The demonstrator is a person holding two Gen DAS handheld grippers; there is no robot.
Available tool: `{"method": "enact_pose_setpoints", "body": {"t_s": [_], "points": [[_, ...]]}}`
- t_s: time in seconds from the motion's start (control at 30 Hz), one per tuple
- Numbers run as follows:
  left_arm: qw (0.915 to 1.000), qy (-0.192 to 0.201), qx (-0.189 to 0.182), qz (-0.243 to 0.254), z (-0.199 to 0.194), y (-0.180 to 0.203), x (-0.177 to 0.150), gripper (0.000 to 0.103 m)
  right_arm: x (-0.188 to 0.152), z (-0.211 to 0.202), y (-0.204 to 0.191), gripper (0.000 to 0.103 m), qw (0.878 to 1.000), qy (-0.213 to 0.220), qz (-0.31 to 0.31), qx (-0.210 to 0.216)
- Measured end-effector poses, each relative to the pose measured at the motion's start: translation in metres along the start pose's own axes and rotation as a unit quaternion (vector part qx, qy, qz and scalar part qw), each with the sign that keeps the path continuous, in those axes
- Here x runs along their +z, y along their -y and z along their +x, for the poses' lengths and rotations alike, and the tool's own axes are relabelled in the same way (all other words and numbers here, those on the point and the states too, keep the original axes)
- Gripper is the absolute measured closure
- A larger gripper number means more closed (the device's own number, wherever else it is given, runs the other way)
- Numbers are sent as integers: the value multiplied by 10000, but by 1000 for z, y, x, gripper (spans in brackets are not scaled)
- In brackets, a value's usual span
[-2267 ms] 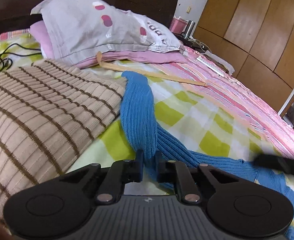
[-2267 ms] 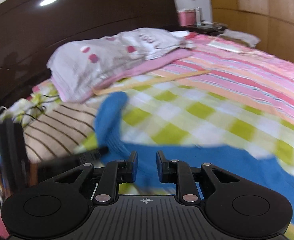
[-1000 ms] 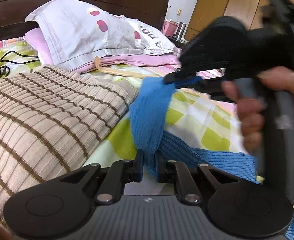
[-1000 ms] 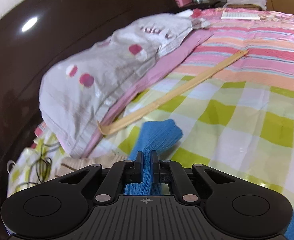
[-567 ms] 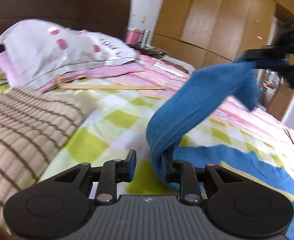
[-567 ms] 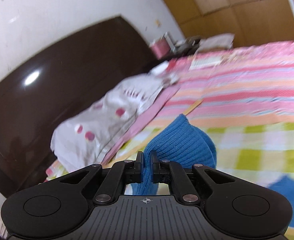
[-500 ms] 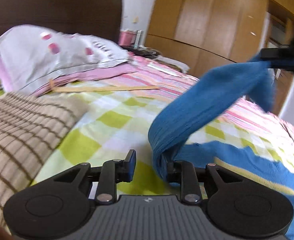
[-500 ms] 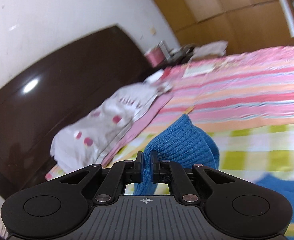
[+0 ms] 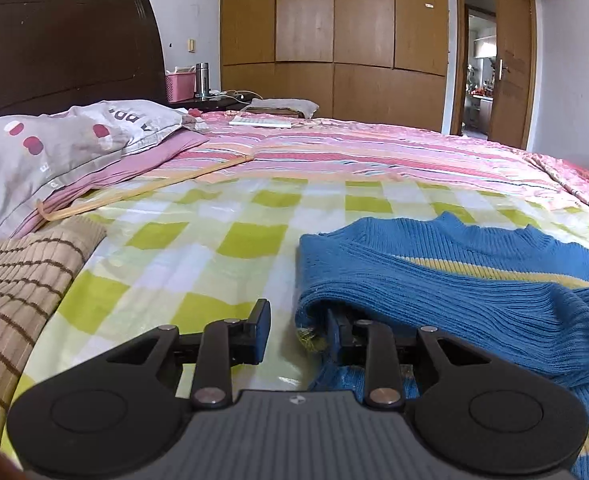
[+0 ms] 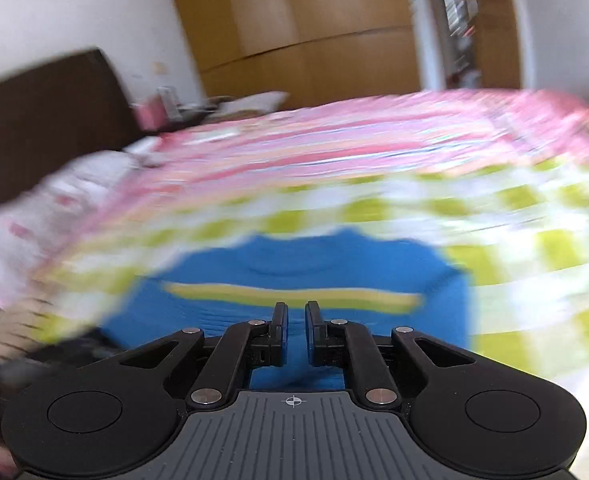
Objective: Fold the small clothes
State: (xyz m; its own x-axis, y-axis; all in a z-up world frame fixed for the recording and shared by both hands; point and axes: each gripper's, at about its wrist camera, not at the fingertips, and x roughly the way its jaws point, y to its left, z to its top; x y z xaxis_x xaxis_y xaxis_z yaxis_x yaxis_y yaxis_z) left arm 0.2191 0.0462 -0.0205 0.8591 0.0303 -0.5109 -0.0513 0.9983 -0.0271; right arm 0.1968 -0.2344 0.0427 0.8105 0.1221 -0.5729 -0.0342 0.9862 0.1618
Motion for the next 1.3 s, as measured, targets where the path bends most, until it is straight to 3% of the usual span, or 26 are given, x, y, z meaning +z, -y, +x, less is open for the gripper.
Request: {"method": "enact_pose_setpoints", "body": {"t_s": [0.07,0.13,0.2,0.33,0.43,0.6,0.73,0.9,1.03,1.3], "points": [[10000,-3,30,-66,1,-4,1,67,-5,-3,1,91,9999,11,75,-65],[9998,-30,10,-193,3,-11,3,65,-10,-8,-8,91,9991,-132,28,405],[9994,-70,-20,-325,5,-18,4,63,-19,-14,-29,91,9960,-164,-425,767],[9974,-165,-245,-657,7,-23,6,63,-34,2,-80,91,9769,-451,-1209,1706],[9935,-218,-489,-1001,8,-33,9,63,-44,31,-112,91,9633,-814,-1558,2029],[9834,-341,-808,-1590,12,-55,12,63,-51,63,-126,88,9709,-846,-1607,1564],[9863,-346,-720,-1441,13,-52,12,63,-49,63,-115,88,9766,-585,-1581,1336],[9879,-364,-673,-1348,13,-49,13,63,-42,61,-125,83,9726,-131,-1922,1305],[9868,-400,-702,-1403,14,-53,13,63,-46,66,-140,83,9568,47,-2621,1262],[9869,-412,-724,-1382,15,-53,12,63,-70,72,-168,78,8996,217,-4226,1078]]}}
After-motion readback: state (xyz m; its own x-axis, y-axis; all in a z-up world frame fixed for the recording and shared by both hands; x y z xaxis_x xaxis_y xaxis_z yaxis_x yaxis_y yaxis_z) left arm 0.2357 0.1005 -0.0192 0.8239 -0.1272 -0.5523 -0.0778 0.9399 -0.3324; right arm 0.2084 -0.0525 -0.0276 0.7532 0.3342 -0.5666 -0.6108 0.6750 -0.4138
